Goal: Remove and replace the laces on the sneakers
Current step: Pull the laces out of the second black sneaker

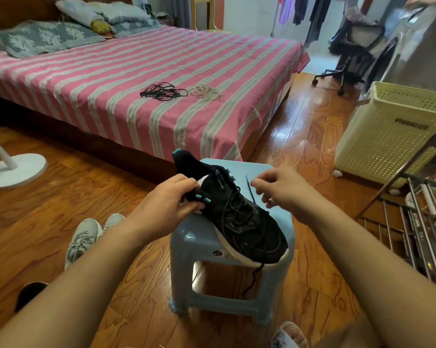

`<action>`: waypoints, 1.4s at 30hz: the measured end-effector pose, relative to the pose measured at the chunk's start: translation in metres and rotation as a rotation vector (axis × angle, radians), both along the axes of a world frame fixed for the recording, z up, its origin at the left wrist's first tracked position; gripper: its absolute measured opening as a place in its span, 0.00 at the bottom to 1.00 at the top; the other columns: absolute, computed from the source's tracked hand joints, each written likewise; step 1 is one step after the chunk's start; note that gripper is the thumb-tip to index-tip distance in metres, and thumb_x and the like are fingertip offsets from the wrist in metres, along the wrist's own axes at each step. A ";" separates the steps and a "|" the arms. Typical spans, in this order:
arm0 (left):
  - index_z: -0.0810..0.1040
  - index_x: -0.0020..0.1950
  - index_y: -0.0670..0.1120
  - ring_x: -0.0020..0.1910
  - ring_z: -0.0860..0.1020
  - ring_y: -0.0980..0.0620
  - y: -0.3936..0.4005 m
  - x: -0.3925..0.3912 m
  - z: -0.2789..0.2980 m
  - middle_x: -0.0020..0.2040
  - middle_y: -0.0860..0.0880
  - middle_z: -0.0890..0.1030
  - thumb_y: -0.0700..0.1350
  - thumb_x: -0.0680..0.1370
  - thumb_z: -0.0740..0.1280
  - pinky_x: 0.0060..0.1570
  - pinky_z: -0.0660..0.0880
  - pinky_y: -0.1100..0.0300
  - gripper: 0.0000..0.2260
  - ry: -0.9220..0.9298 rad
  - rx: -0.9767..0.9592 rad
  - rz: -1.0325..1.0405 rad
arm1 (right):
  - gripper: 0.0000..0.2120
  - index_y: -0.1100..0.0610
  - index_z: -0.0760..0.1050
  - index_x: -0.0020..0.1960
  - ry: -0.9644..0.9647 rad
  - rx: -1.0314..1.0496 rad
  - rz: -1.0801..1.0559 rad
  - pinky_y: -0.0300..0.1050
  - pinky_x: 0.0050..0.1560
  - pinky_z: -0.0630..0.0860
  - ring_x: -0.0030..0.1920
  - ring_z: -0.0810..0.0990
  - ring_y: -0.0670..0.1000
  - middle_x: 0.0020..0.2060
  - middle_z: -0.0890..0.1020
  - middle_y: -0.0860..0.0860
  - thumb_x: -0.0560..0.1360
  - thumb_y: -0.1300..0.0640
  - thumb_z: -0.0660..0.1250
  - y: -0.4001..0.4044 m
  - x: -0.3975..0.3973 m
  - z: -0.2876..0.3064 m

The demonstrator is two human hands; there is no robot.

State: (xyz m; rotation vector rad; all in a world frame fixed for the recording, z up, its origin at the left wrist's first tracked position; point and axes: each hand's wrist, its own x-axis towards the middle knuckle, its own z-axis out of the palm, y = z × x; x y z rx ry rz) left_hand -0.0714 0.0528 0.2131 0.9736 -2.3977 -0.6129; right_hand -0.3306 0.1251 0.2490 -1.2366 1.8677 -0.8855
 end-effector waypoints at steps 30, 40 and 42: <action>0.78 0.52 0.53 0.46 0.74 0.58 -0.004 -0.003 0.001 0.47 0.58 0.74 0.50 0.79 0.72 0.43 0.74 0.57 0.05 -0.092 -0.115 -0.042 | 0.15 0.63 0.81 0.48 0.145 -0.022 -0.001 0.44 0.41 0.70 0.36 0.73 0.47 0.41 0.83 0.58 0.80 0.51 0.64 -0.018 0.005 -0.006; 0.79 0.52 0.53 0.46 0.75 0.58 -0.001 0.002 0.002 0.47 0.58 0.74 0.49 0.79 0.72 0.43 0.74 0.55 0.05 -0.079 -0.088 -0.041 | 0.11 0.66 0.76 0.62 0.621 0.384 -0.333 0.47 0.49 0.71 0.57 0.78 0.61 0.59 0.79 0.62 0.81 0.63 0.62 -0.016 -0.056 -0.005; 0.78 0.52 0.54 0.46 0.74 0.59 -0.002 0.001 0.002 0.46 0.59 0.73 0.48 0.79 0.72 0.42 0.74 0.56 0.05 -0.081 -0.091 -0.055 | 0.12 0.62 0.78 0.62 0.570 0.139 -0.189 0.44 0.51 0.68 0.57 0.78 0.56 0.61 0.80 0.58 0.83 0.60 0.60 -0.023 -0.046 -0.007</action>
